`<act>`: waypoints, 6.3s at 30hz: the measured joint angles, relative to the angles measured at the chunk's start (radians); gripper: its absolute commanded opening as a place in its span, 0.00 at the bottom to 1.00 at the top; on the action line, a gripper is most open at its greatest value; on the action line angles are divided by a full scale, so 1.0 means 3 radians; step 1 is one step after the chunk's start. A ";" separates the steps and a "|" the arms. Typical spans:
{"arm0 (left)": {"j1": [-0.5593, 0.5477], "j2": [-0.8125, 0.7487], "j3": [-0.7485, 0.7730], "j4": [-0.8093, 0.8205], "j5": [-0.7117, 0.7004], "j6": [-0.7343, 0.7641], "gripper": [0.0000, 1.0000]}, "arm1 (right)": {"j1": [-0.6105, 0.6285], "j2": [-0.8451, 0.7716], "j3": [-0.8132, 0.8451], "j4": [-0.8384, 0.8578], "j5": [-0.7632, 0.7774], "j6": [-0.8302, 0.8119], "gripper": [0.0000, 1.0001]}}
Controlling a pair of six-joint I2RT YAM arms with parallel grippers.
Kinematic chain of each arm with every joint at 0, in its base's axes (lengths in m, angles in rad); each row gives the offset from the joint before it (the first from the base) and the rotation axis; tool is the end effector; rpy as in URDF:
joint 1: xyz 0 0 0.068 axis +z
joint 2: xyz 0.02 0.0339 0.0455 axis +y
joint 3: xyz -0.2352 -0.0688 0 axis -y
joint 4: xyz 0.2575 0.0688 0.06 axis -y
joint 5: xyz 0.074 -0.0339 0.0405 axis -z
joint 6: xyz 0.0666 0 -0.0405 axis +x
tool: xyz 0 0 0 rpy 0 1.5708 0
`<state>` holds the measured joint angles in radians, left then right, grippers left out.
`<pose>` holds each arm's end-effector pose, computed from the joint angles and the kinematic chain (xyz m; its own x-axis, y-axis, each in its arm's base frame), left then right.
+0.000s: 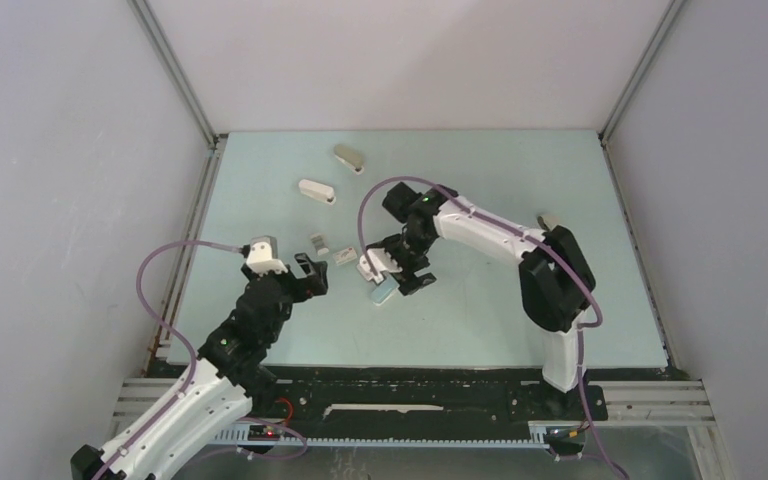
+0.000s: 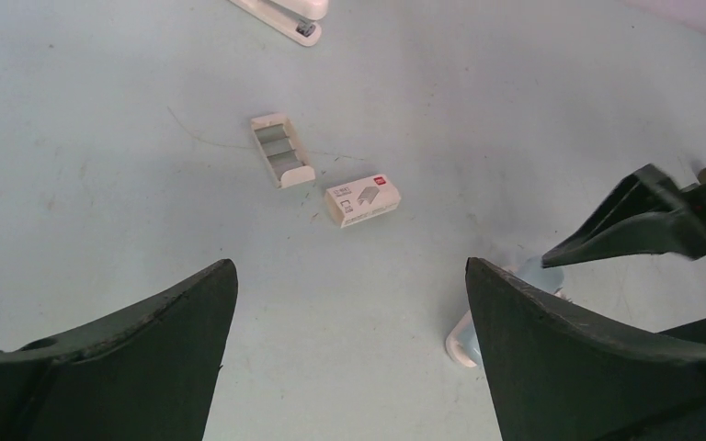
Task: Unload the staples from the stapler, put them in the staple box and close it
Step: Pick up the stapler from the center of the board, then unload the staple at the center of the board.
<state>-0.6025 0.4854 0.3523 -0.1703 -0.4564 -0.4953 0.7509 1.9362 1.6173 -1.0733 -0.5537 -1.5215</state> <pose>0.1837 -0.0908 0.2086 -0.2937 -0.3158 -0.9022 0.0257 0.9409 -0.3377 0.2616 0.2921 0.1808 0.6124 -0.5905 -0.5256 -0.7505 -0.6431 -0.1519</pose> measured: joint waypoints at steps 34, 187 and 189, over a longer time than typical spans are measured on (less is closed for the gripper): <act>0.0003 -0.0253 -0.0174 -0.0046 -0.0009 -0.0097 0.98 | 0.0268 0.0376 -0.0028 0.0605 0.0828 0.0292 0.08; -0.0134 0.4017 0.1696 0.1475 0.3429 0.1696 0.05 | -0.1902 -0.0413 -0.0805 0.0214 -0.1390 0.0511 0.00; -0.0134 0.4017 0.1713 0.1394 0.3389 0.1783 0.05 | -0.1878 -0.0408 -0.0801 0.0235 -0.1330 0.0474 0.00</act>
<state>-0.6426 1.6905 0.8661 0.2478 0.5602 0.0395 0.1875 1.8137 1.3769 -1.0027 -0.9527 -1.3792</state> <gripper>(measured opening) 0.385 0.418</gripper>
